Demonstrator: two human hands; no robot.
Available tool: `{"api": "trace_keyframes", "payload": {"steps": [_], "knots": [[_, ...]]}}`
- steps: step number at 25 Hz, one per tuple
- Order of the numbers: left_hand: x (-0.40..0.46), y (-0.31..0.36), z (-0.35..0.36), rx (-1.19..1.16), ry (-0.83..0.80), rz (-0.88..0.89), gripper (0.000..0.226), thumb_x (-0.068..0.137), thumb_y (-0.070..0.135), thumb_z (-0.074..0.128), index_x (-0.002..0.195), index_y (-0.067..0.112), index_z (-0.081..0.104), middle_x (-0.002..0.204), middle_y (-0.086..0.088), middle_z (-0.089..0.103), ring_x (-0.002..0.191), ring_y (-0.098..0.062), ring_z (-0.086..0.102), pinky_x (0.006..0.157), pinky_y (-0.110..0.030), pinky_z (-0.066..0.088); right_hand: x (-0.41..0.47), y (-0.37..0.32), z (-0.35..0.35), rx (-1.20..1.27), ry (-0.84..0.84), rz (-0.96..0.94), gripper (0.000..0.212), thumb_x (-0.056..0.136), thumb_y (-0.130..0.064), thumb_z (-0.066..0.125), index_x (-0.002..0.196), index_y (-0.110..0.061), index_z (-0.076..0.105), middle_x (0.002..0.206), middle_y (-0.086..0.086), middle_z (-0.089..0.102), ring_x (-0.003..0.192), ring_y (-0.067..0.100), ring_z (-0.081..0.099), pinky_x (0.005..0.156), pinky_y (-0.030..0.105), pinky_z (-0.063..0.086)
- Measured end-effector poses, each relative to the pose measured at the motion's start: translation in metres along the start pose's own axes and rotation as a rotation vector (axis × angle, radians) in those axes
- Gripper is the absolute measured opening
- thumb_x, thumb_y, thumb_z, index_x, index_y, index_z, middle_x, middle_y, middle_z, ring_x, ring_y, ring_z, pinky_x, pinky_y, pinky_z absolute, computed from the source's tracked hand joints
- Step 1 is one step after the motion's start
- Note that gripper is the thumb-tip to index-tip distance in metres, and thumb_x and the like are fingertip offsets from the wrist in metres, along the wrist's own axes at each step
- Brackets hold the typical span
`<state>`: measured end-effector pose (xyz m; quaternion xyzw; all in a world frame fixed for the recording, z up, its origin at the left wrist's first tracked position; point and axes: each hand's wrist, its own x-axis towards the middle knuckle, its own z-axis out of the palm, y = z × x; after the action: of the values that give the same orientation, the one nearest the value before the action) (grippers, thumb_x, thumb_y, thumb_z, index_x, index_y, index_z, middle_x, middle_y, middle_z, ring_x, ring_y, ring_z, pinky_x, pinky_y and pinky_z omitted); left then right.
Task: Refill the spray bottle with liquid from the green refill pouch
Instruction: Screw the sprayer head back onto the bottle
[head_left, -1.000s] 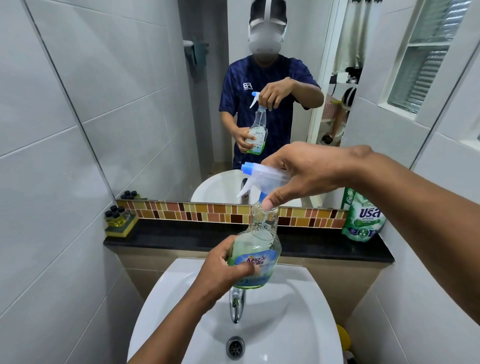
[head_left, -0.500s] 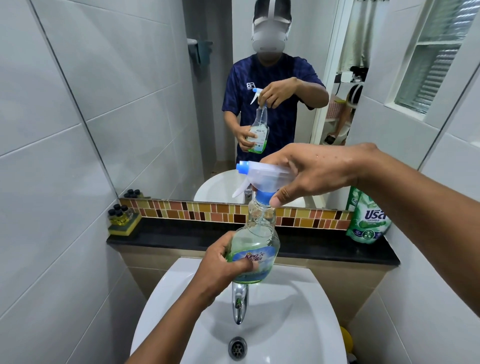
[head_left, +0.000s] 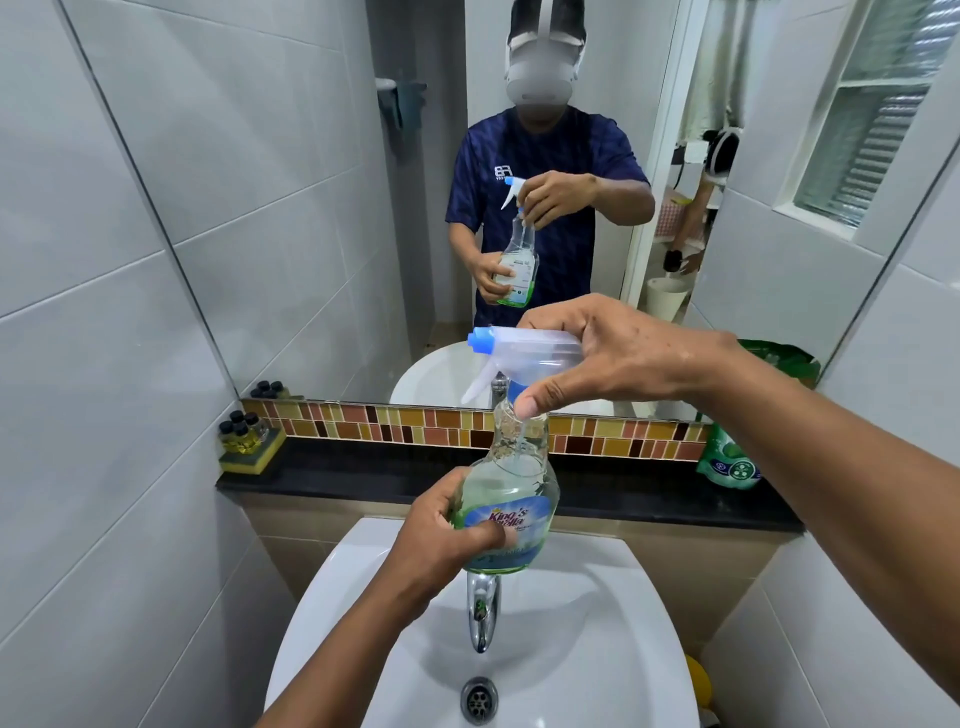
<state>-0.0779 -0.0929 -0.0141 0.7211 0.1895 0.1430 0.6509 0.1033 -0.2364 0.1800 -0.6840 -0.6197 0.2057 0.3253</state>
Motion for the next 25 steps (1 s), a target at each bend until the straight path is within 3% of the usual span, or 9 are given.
{"api": "trace_keyframes", "payload": {"steps": [3,6,9,14,16,20,23,25], "knots": [[0.001,0.001,-0.001,0.003,-0.001,-0.01,0.058,0.065,0.016,0.082,0.119,0.032,0.07,0.106,0.007,0.079,0.103,-0.015,0.075,0.082,-0.031,0.064,-0.003,0.0,-0.004,0.023,-0.058,0.012,0.041,0.086,-0.023,0.088,0.123,-0.014,0.071,0.112,0.008,0.07,0.104,0.027,0.071,0.089,0.04,0.06],[0.002,0.0,-0.001,0.011,0.001,-0.012,0.058,0.064,0.017,0.083,0.118,0.033,0.07,0.106,0.007,0.079,0.104,-0.018,0.075,0.085,-0.034,0.065,0.0,-0.001,-0.006,-0.035,-0.004,0.006,0.035,0.085,-0.027,0.089,0.114,-0.012,0.075,0.106,0.008,0.072,0.099,0.026,0.071,0.088,0.042,0.06],[0.002,0.001,-0.001,0.005,0.004,-0.012,0.059,0.063,0.018,0.083,0.118,0.033,0.07,0.106,0.007,0.079,0.103,-0.018,0.075,0.081,-0.032,0.065,0.001,-0.006,-0.006,-0.054,-0.072,0.002,0.041,0.088,-0.024,0.086,0.124,-0.014,0.071,0.115,0.007,0.07,0.106,0.024,0.07,0.092,0.039,0.06],[0.002,-0.001,-0.002,-0.005,0.004,-0.021,0.059,0.064,0.017,0.083,0.119,0.032,0.07,0.106,0.006,0.08,0.103,-0.018,0.076,0.079,-0.029,0.064,0.006,-0.013,-0.002,-0.153,-0.062,0.028,0.036,0.084,-0.036,0.089,0.107,-0.018,0.069,0.101,0.003,0.065,0.087,0.015,0.066,0.076,0.033,0.055],[0.001,0.0,-0.003,-0.015,0.005,-0.016,0.059,0.064,0.017,0.084,0.119,0.032,0.07,0.106,0.005,0.08,0.103,-0.019,0.076,0.08,-0.03,0.064,0.007,-0.013,-0.001,-0.158,-0.101,0.051,0.042,0.084,-0.034,0.09,0.116,-0.02,0.067,0.109,0.005,0.067,0.096,0.018,0.069,0.08,0.038,0.059],[0.001,0.003,-0.004,-0.021,0.011,-0.014,0.06,0.062,0.018,0.083,0.12,0.031,0.069,0.106,0.004,0.08,0.104,-0.021,0.075,0.084,-0.033,0.065,0.01,-0.011,0.002,-0.133,0.054,0.043,0.052,0.075,-0.045,0.093,0.113,-0.014,0.072,0.108,0.011,0.068,0.096,0.03,0.069,0.08,0.052,0.06],[0.002,0.003,-0.007,-0.025,0.014,-0.007,0.062,0.063,0.019,0.083,0.122,0.03,0.069,0.109,0.003,0.079,0.107,-0.024,0.075,0.089,-0.039,0.065,0.007,-0.009,0.004,-0.036,0.009,0.053,0.047,0.081,-0.03,0.093,0.12,-0.017,0.07,0.109,0.006,0.068,0.096,0.02,0.07,0.079,0.03,0.06],[0.002,0.003,-0.008,-0.031,0.015,-0.004,0.062,0.063,0.019,0.084,0.122,0.031,0.069,0.109,0.002,0.079,0.107,-0.024,0.075,0.089,-0.04,0.065,0.006,-0.006,0.006,0.008,0.072,0.05,0.04,0.083,-0.025,0.091,0.116,-0.012,0.071,0.104,0.009,0.069,0.092,0.021,0.07,0.075,0.025,0.057]]}}
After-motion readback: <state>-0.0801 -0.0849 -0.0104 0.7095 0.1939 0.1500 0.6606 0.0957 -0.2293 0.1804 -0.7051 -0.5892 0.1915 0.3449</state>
